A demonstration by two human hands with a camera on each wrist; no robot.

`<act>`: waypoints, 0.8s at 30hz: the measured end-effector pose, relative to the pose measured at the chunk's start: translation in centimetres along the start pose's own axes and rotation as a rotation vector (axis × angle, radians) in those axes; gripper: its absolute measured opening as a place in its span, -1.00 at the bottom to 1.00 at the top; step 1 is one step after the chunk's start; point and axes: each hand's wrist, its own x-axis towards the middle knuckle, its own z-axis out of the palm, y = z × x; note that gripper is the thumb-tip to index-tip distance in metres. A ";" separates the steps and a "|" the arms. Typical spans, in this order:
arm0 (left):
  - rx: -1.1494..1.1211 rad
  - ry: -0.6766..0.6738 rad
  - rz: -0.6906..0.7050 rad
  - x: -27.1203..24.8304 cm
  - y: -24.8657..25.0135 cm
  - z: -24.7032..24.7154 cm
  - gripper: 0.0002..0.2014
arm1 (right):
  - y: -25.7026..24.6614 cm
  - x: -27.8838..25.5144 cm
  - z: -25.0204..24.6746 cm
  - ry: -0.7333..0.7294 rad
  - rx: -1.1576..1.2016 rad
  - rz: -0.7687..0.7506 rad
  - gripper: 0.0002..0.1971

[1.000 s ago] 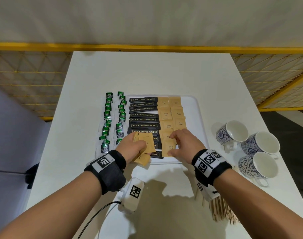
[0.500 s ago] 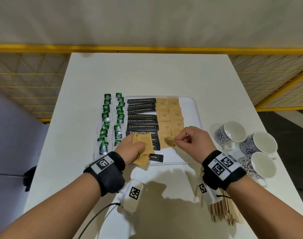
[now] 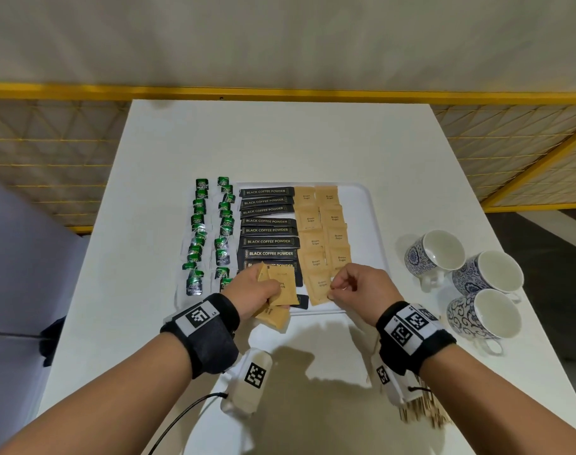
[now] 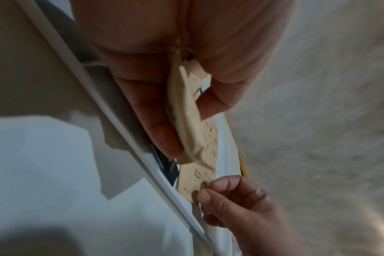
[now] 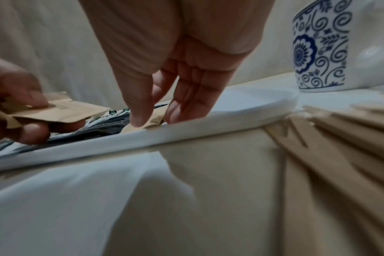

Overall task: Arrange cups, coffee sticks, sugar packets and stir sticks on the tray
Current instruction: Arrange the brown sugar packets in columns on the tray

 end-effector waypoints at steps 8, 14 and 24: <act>0.030 0.013 0.044 0.3 0.6 0.9 -0.81 | -0.2 0.6 1.1 0.044 0.085 0.058 -0.81; -0.114 -0.034 0.012 0.9 0.1 1.2 -0.76 | -0.4 0.5 0.8 0.088 0.136 0.044 -0.88; -0.049 -0.045 0.099 0.6 0.1 0.7 -0.71 | -3.5 0.2 1.3 -0.083 0.223 -0.183 -0.57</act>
